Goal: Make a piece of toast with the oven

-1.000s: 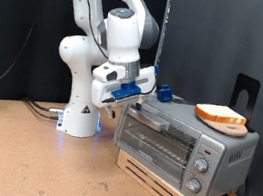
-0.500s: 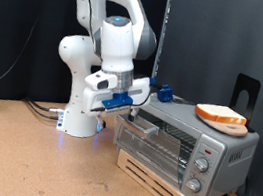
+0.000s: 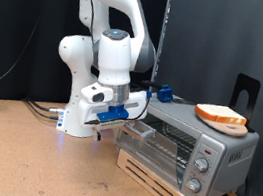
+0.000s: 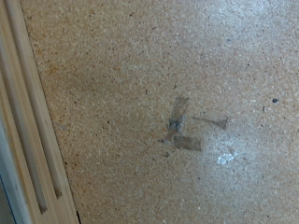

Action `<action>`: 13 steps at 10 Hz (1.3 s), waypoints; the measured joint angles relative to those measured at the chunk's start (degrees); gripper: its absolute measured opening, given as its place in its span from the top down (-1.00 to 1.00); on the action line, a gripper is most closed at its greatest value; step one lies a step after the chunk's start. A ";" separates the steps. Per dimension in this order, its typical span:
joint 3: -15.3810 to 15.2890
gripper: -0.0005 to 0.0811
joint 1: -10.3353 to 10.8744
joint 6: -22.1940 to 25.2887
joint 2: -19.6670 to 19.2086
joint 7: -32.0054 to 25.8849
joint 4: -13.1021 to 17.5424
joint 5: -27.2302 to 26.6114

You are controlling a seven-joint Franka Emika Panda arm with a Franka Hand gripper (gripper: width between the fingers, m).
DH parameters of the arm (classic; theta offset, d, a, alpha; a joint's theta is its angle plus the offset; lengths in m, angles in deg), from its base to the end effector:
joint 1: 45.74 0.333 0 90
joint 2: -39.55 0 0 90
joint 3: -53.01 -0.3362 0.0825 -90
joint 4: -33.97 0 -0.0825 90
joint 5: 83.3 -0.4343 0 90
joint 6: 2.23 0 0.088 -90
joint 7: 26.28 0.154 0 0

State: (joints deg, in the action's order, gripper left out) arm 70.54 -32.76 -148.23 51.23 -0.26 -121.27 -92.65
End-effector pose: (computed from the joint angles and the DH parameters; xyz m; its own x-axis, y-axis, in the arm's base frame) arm 0.4302 -0.0229 0.2249 0.7897 -0.6114 -0.0514 -0.6115 -0.7774 -0.1477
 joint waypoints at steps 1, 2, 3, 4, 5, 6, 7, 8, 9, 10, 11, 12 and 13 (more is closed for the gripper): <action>0.01 -0.99 0.01 0.00 -0.57 -1.28 0.39 -1.49; 0.02 -0.99 0.02 0.02 -1.03 -2.61 0.76 -2.92; 0.02 -0.99 0.04 0.26 -1.26 -3.68 1.08 -4.34; 0.02 -0.99 0.06 0.86 -1.27 -5.08 1.54 -6.04; 0.02 -0.99 0.06 2.00 -1.16 -6.63 2.20 -7.76; 0.02 -0.99 0.06 2.95 -0.89 -7.79 2.85 -9.08; 0.02 -0.99 0.06 3.92 -0.63 -8.03 3.41 -9.41; 0.02 -0.99 0.06 4.38 -0.52 -8.03 3.80 -9.41; 0.01 -0.99 0.03 4.59 -0.52 -8.03 4.04 -9.36; 0.01 -0.99 0.01 4.68 -0.53 -8.03 4.16 -9.19; 0.01 -0.99 -0.02 4.69 -0.54 -7.98 4.20 -8.95; 0.00 -0.99 -0.06 4.69 -0.55 -7.86 4.22 -8.49; 0.00 -0.99 -0.10 4.69 -0.55 -7.77 4.24 -8.15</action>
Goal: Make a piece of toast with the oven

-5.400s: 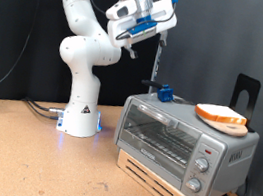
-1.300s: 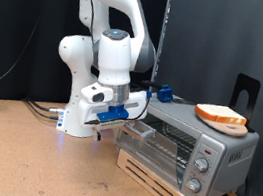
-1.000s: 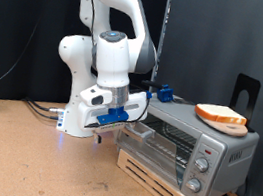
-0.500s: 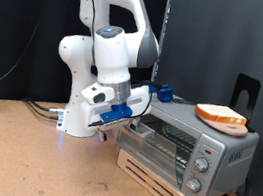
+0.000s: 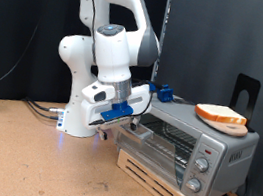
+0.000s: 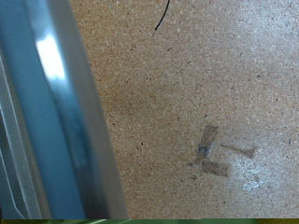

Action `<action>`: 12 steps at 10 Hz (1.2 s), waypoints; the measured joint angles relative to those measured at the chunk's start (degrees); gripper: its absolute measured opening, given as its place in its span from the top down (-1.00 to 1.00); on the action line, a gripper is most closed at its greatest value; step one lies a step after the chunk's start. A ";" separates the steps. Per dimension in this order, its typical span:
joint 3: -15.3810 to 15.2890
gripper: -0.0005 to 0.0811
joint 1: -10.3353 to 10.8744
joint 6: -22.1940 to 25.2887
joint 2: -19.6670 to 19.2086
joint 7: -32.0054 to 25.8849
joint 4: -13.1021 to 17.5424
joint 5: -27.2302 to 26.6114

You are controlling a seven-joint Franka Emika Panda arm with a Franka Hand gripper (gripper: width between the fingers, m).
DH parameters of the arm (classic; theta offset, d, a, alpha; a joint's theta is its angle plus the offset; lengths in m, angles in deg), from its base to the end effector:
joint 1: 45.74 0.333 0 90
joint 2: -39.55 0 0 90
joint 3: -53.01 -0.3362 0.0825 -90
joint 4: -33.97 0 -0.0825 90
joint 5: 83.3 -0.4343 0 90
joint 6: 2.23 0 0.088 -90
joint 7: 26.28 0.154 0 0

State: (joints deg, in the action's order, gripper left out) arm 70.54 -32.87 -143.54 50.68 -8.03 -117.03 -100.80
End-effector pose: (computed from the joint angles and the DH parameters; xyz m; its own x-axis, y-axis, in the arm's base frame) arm 0.4508 -0.0209 0.2457 0.8090 -0.5799 -0.0967 -0.5851 -0.7782 -0.2281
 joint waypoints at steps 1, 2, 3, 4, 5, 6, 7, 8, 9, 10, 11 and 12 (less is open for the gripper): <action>0.00 -0.99 -0.06 0.00 0.00 0.00 0.07 0.04; 0.00 -0.99 -0.13 0.00 0.00 0.00 0.25 0.03; 0.00 -0.99 -0.17 0.00 0.00 0.00 0.45 0.03; 0.00 -0.99 -0.20 0.00 0.00 0.00 0.58 0.04; 0.00 -0.99 -0.26 0.00 0.00 0.01 0.62 0.35; -0.01 -0.99 -0.44 0.00 -0.07 0.31 0.62 1.13; -0.04 -0.99 -0.63 -0.02 -0.29 1.25 0.62 2.59; -0.09 -0.99 -0.89 -0.36 -0.67 2.24 0.56 4.36; -0.10 -0.99 -1.20 -1.53 -1.19 3.51 0.41 6.40; -0.09 -0.99 -1.66 -2.81 -1.85 4.69 0.41 8.19; -0.08 -0.99 -2.13 -3.69 -2.89 5.64 0.38 9.94; -0.06 -0.99 -2.56 -5.04 -4.28 6.80 0.33 11.93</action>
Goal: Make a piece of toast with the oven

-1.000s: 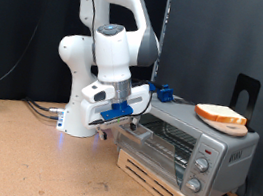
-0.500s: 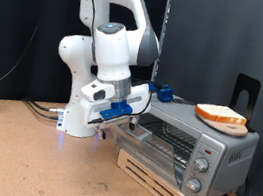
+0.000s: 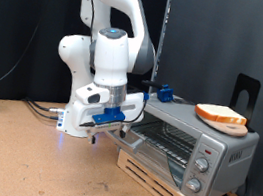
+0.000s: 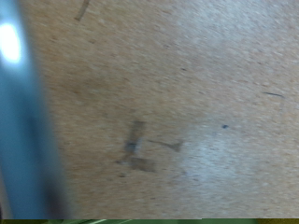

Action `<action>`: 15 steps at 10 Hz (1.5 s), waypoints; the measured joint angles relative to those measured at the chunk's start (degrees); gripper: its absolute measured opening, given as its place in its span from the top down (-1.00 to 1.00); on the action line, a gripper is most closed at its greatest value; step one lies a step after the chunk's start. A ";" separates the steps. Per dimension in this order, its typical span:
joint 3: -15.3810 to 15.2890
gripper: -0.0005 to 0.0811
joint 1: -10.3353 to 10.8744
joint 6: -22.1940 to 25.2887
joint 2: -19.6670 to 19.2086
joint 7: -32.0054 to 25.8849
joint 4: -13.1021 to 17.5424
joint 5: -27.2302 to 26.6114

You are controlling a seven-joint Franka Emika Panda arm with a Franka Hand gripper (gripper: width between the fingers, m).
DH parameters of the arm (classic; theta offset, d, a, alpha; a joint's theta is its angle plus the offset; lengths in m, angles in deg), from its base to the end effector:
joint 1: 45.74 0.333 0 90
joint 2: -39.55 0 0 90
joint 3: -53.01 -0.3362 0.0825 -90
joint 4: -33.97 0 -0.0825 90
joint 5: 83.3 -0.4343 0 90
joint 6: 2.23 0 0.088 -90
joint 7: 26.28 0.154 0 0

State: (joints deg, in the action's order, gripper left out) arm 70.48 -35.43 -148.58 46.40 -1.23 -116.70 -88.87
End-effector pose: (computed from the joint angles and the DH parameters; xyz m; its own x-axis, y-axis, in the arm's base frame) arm 0.4561 -0.0512 0.2225 0.8019 -0.5974 -0.0088 -0.5953 -0.7975 -0.0979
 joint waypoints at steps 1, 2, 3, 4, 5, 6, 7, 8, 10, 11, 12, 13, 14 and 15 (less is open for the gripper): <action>0.05 -0.99 -0.56 -0.84 -1.16 0.83 0.37 1.43; 0.06 -0.99 -0.80 -0.66 -1.85 1.25 0.83 2.26; 0.08 -0.99 -0.98 -0.38 -2.43 1.74 1.29 3.07; 0.08 -0.99 -1.11 -0.30 -2.80 1.87 1.52 3.33; 0.10 -0.99 -1.21 -0.33 -3.10 1.88 1.67 3.33; 0.36 -0.99 -1.68 -1.77 -4.34 3.50 1.75 4.77; 0.75 -0.99 -2.19 -3.81 -6.31 4.68 1.87 6.63; 1.27 -0.99 -2.68 -5.38 -8.34 4.86 1.91 8.00; 1.98 -0.99 -3.24 -8.58 -12.61 4.83 1.82 8.72; 2.00 -0.99 -3.40 -10.57 -14.71 4.76 1.83 8.37; 1.92 -0.99 -3.45 -12.42 -16.51 4.48 1.86 7.50; 1.49 -0.99 -3.72 -14.09 -18.03 3.33 1.91 5.72; 0.98 -0.99 -4.06 -15.13 -19.25 2.48 2.12 3.96; 0.49 -0.99 -4.33 -15.83 -20.20 2.18 2.55 2.61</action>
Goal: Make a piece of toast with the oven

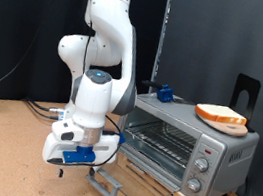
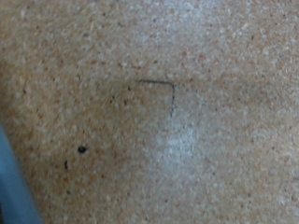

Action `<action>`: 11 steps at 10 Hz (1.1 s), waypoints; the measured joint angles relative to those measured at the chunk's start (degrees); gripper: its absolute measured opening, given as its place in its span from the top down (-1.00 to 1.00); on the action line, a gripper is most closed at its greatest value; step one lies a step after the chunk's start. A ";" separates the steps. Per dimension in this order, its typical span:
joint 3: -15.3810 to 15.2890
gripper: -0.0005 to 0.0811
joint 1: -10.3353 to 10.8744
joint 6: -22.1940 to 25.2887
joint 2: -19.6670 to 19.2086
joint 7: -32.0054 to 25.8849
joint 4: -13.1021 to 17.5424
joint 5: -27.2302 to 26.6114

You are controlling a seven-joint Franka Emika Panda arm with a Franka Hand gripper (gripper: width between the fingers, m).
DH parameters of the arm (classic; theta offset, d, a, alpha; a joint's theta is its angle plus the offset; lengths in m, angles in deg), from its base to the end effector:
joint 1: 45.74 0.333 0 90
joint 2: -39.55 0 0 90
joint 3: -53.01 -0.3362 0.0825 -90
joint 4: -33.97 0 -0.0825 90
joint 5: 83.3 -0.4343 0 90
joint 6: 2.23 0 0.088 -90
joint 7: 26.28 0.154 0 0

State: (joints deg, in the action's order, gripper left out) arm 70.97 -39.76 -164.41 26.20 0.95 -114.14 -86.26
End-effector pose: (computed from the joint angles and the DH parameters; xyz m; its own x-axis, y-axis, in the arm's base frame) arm 0.4536 -0.1108 0.1085 0.7485 -0.6614 0.0484 -0.6630 -0.7477 0.0360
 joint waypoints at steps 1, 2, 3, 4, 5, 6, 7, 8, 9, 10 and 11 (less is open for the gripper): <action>-0.27 -0.99 -0.04 -0.80 -0.69 -0.05 0.43 -0.44; -0.04 -0.99 0.06 -2.17 -1.31 0.39 0.81 -0.21; 1.43 -0.99 0.93 -4.02 -2.19 2.49 1.21 1.44; 4.83 -0.99 3.31 -5.90 -3.19 6.39 1.70 4.61; 8.43 -0.99 6.01 -6.90 -4.23 9.75 2.35 6.98; 10.27 -0.99 7.25 -7.01 -5.00 11.14 3.23 7.44; 9.80 -0.99 6.52 -5.41 -5.09 10.41 4.17 6.37; 8.11 -0.99 4.67 -3.18 -5.06 9.22 5.42 5.25; 8.05 -0.99 4.66 -3.48 -5.06 9.22 5.28 5.26; 5.12 -0.99 2.49 -3.59 -4.37 5.13 5.01 1.17; -0.49 -0.99 -2.06 -2.79 -2.55 -3.29 4.73 -6.92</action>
State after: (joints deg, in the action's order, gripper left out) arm 70.48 -41.82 -167.20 23.65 -2.34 -109.41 -93.18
